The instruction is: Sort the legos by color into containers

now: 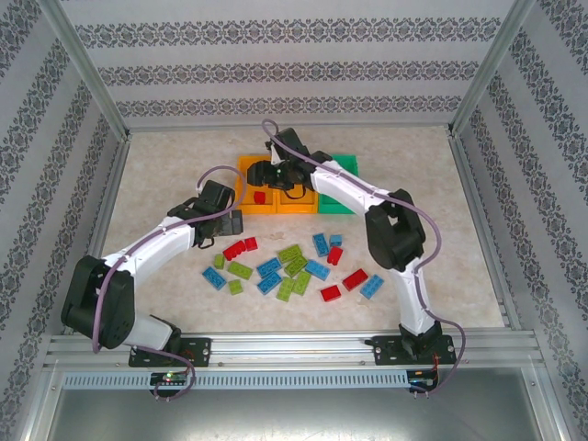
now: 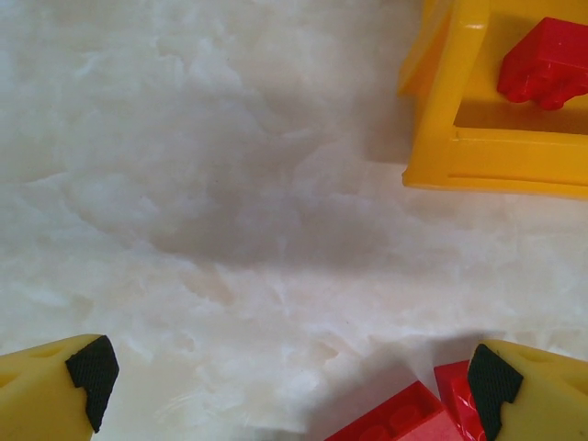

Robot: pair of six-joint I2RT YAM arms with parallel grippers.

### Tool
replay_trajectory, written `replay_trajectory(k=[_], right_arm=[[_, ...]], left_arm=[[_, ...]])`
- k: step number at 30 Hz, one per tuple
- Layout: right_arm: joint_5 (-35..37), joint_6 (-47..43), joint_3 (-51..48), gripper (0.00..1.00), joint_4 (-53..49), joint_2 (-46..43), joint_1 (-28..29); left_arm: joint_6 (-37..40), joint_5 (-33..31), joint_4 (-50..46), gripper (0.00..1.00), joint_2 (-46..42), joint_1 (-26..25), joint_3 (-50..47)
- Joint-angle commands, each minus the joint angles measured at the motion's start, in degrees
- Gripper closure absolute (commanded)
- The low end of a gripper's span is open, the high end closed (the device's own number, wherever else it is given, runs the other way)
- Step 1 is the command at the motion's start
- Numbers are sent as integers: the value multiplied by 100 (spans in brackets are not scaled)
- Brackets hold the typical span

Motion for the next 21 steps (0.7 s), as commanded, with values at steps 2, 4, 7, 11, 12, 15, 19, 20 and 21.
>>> replay_trajectory(k=[2,4,7,11,12,15,19,20,21], right_arm=[[-169,309,514,33,-213,327,-115],[-168,311,537,26,-198,349,-113],[-204,240,486,13,-142,250,-103],[-220,66,256,8,-25,-127,-50],[-179,6,186,7,-20,-234,-27],[-16,-229,-91,8,-119,-647,11],[490,-745,-1092,11,-329,-1489,57],[639,-925,-1474,12,-369,-1752,48],[825,-1064,-1810,13,-446,-1968,48]], left_arm=[[-66,-18,-177,0,-98,46,-54],[-94,10,-156,0,-85,48,-50],[-105,46,-116,0,-78,46,-41],[-56,163,-51,0,-37,46,-43],[-46,169,-50,0,-14,44,-34],[3,192,-86,0,52,42,2],[61,243,-77,0,24,-14,-2],[56,238,-68,0,8,-11,-13],[51,236,-55,1,6,-20,-23]])
